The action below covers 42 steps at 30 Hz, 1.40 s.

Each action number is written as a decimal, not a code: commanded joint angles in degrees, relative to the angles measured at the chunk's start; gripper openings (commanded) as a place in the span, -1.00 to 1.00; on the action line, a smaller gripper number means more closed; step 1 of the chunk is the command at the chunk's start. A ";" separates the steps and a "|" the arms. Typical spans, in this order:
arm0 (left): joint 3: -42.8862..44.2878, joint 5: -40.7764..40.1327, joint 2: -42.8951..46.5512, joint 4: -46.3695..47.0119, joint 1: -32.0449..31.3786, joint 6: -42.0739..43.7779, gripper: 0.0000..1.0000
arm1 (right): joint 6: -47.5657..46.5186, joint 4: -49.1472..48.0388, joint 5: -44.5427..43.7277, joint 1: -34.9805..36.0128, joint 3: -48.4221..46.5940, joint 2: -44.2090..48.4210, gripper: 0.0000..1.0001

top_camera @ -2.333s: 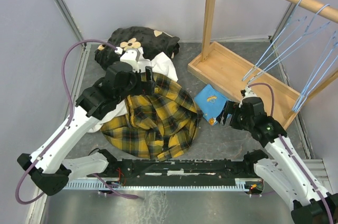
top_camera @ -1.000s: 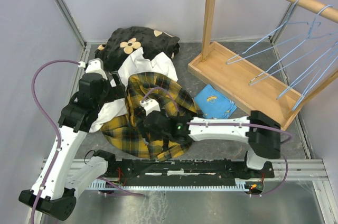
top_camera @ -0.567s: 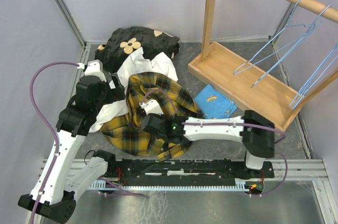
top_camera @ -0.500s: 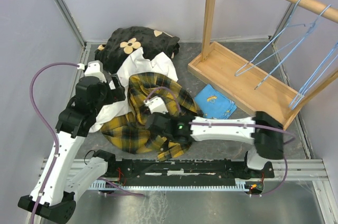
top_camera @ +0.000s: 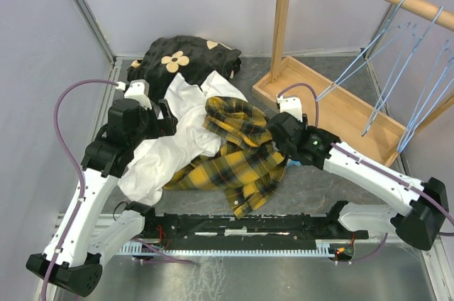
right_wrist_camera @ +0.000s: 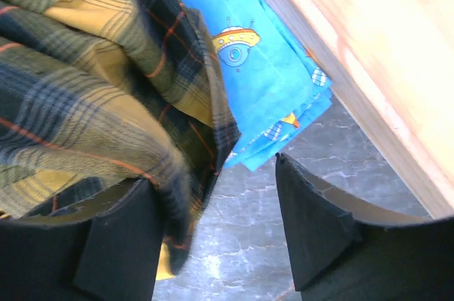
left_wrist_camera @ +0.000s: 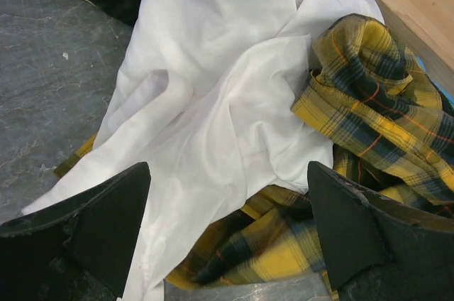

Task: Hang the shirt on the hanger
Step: Adjust the shirt at the center of the board.

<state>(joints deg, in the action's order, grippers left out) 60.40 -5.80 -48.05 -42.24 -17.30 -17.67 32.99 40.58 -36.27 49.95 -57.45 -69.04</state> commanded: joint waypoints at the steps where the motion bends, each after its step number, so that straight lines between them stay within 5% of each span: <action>1: -0.94 2.70 -0.11 3.28 0.31 2.54 0.94 | -5.15 5.12 -0.89 -0.57 -2.34 4.69 0.51; 6: -2.73 3.70 -0.41 4.50 0.38 2.66 0.96 | -9.75 2.24 7.54 0.19 -2.40 8.98 0.67; 13: -3.50 4.46 -1.70 5.15 0.34 2.41 0.96 | -11.91 3.03 -5.36 18.91 -9.33 2.57 0.70; 18: -3.89 4.87 -1.76 5.27 0.33 2.20 0.96 | -19.19 -3.12 -4.17 25.93 -12.50 -5.85 0.73; 24: -4.32 4.96 -1.21 4.82 0.34 2.12 0.96 | -23.80 -7.05 -9.35 25.15 -12.83 -18.19 0.96; 31: -5.09 7.05 -0.85 5.80 0.34 1.92 0.97 | -21.02 -4.37 -14.30 20.26 -13.41 -23.25 0.91; 33: -5.52 9.65 0.02 7.35 0.34 2.19 0.99 | -19.34 -5.14 -13.76 17.99 -11.49 -20.80 0.74; 42: -6.93 15.22 2.61 14.04 0.34 0.85 0.99 | -19.76 -11.24 4.68 11.58 -4.90 -3.24 -0.90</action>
<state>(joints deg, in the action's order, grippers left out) 53.93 4.69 -46.44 -34.98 -17.30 -17.06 12.84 33.23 -38.48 61.47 -61.93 -79.50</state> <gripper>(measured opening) 0.993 0.166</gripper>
